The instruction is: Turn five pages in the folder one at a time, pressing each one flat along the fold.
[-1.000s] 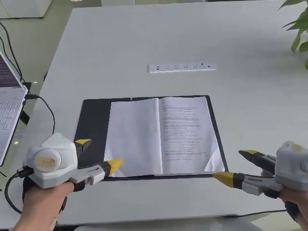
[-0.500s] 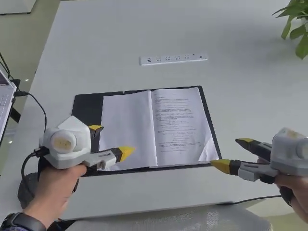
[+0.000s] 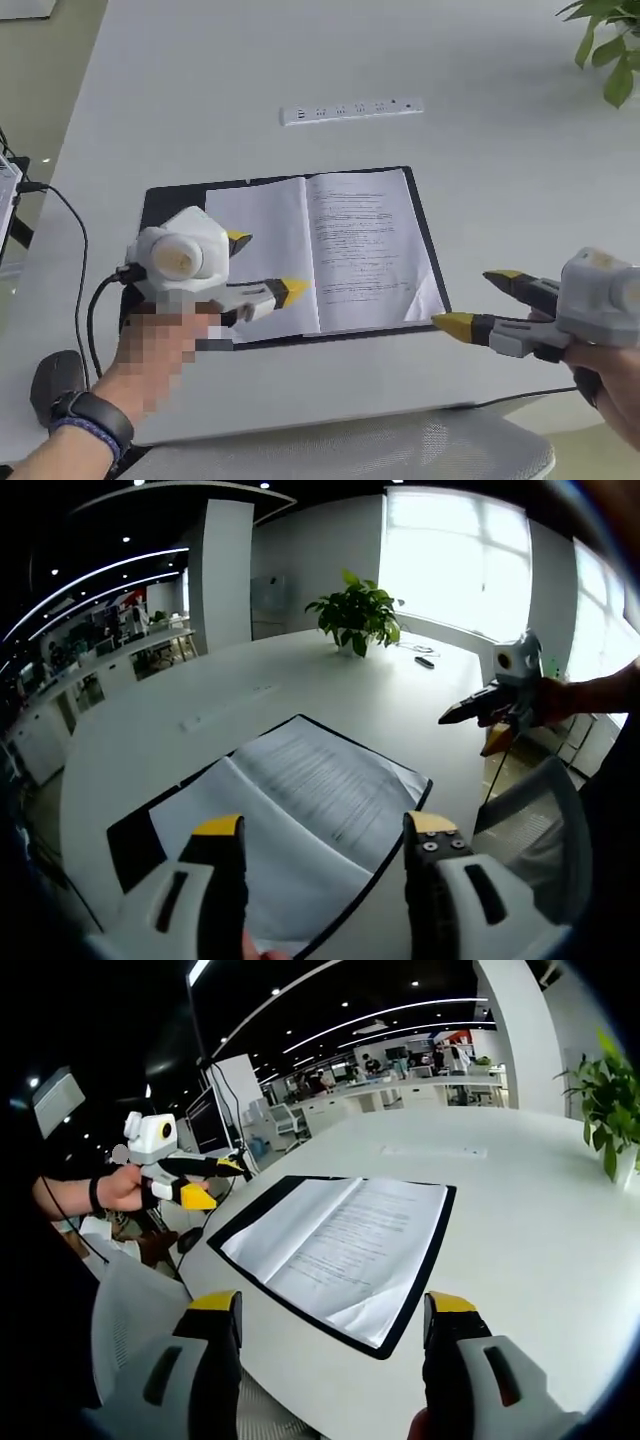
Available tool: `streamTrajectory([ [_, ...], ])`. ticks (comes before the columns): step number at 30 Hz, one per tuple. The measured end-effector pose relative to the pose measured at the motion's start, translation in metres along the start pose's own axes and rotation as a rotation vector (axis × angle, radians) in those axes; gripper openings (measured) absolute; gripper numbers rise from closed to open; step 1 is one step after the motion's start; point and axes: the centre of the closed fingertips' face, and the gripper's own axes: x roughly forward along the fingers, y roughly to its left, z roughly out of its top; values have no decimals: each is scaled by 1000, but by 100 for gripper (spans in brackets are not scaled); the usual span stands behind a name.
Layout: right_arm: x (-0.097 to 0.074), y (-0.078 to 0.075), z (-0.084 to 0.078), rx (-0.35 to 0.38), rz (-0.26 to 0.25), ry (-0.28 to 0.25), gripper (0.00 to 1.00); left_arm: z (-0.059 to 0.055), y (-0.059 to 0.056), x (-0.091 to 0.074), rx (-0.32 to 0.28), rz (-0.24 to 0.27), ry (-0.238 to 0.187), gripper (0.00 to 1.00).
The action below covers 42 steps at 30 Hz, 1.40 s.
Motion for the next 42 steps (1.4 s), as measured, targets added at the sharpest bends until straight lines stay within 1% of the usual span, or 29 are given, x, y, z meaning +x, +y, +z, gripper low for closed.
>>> streamTrajectory([
  [2, -1, -1, 0, -2, 3, 1, 73, 3, -3, 5, 11, -4, 3, 63],
  [7, -4, 0, 2, -7, 9, -5, 73, 14, -8, 19, 21, -21, -4, 63],
  [11, -5, 1, 0, -17, 9, 2, 73, 22, -19, 31, 31, -46, -6, 62],
  [15, -8, -1, 2, -10, 6, -9, 73, 25, -27, 44, 40, -69, -1, 62],
  [19, -13, -5, 2, -5, -2, -12, 73, 27, -37, 59, 46, -97, 2, 63],
  [23, -18, -10, 3, 8, -14, -24, 74, 27, -48, 74, 46, -120, 12, 63],
  [24, -19, -10, 3, 11, -16, -27, 74, 26, -50, 77, 47, -125, 15, 63],
  [25, -21, -15, 2, 15, -19, -29, 74, 25, -53, 82, 50, -132, 21, 63],
  [29, -22, -15, 1, 19, -23, -30, 74, 22, -64, 98, 65, -151, 38, 63],
  [32, -23, -16, -1, 21, -24, -25, 74, 14, -73, 116, 69, -172, 59, 63],
  [34, -23, -17, -1, 23, -24, -25, 74, 10, -82, 124, 76, -186, 74, 63],
  [36, -25, -18, -1, 27, -25, -27, 74, 3, -93, 136, 95, -200, 96, 63],
  [40, -27, -19, 0, 43, -29, -40, 75, -9, -105, 151, 107, -216, 129, 63],
  [42, -28, -18, 1, 48, -30, -44, 75, -17, -111, 159, 124, -213, 154, 63],
])
